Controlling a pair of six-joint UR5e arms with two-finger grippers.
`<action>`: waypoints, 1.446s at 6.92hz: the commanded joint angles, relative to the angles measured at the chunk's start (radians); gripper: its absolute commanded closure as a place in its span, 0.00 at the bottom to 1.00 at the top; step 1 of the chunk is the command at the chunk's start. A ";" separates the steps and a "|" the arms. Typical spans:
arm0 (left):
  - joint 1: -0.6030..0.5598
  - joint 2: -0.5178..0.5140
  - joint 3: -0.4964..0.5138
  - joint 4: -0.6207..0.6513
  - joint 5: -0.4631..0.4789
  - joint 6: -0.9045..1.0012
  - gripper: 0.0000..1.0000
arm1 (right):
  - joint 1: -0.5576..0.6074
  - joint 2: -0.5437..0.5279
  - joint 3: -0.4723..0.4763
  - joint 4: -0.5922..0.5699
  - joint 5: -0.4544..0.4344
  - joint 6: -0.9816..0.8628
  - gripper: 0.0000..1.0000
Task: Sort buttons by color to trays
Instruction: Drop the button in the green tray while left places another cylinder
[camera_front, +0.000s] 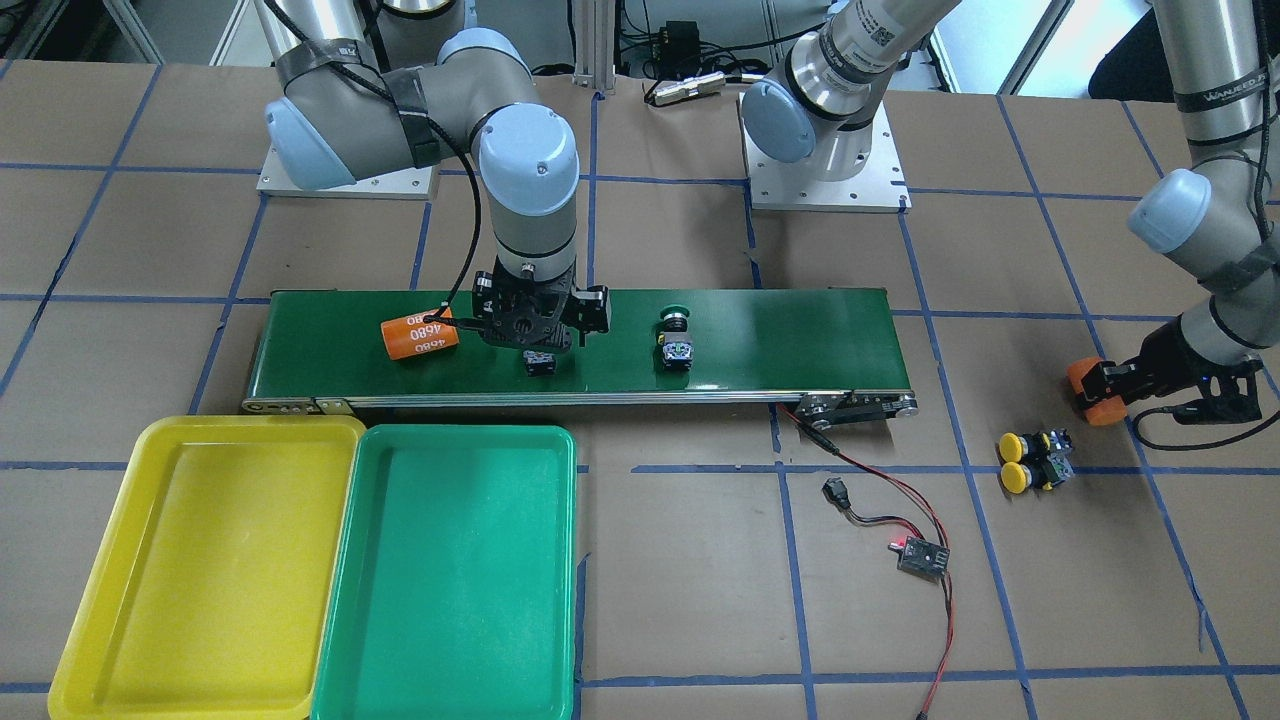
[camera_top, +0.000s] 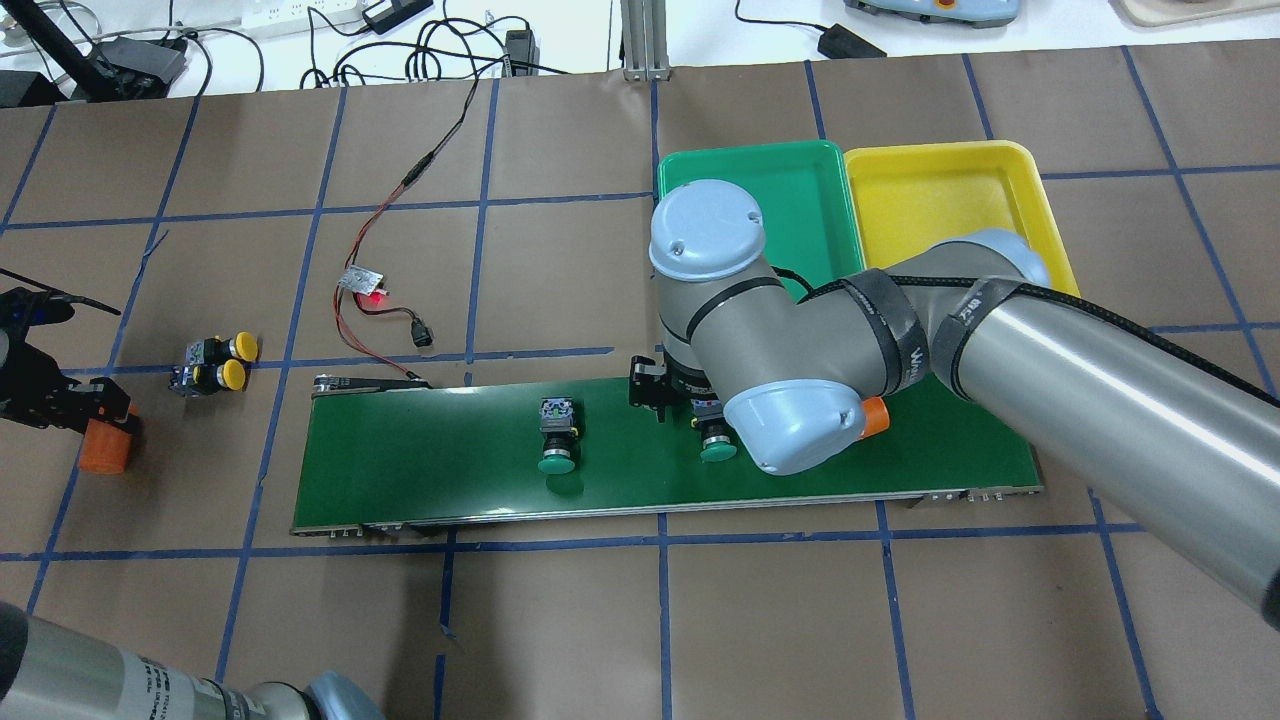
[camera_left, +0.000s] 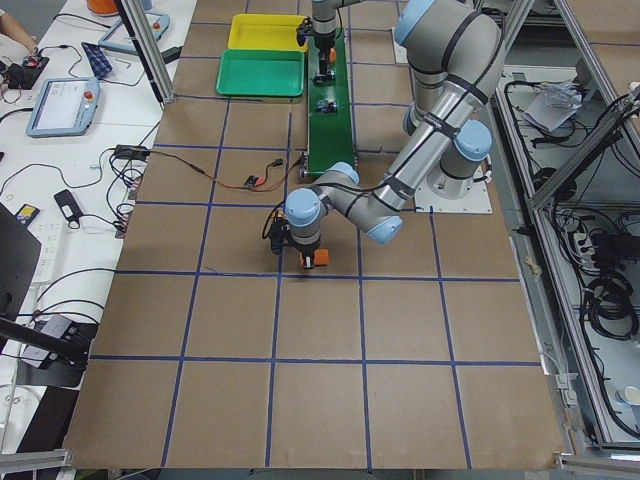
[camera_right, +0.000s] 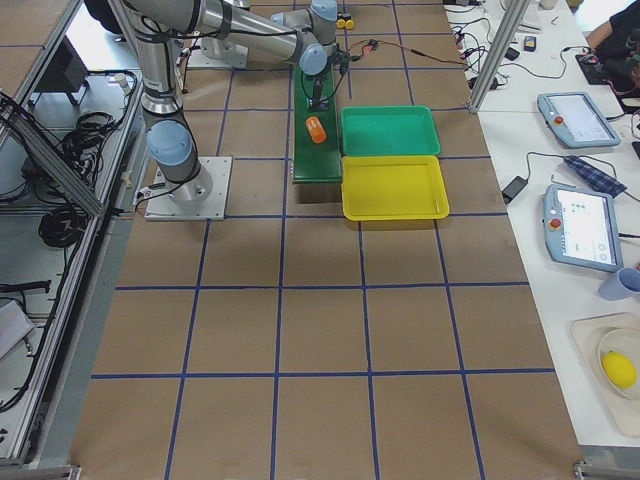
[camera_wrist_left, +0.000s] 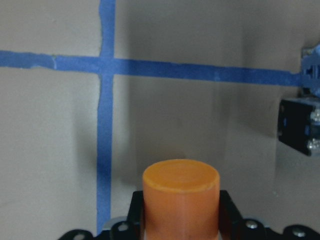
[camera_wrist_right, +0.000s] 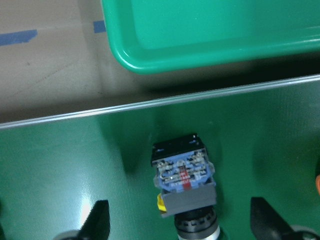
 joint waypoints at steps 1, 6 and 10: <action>-0.022 0.073 0.081 -0.173 0.023 0.030 1.00 | -0.012 0.025 0.001 0.002 -0.001 -0.002 0.00; -0.427 0.334 -0.114 -0.287 0.043 0.513 1.00 | -0.063 -0.001 -0.020 0.058 0.005 0.002 1.00; -0.697 0.374 -0.160 -0.143 0.046 0.662 1.00 | -0.225 0.024 -0.222 0.075 0.004 -0.086 1.00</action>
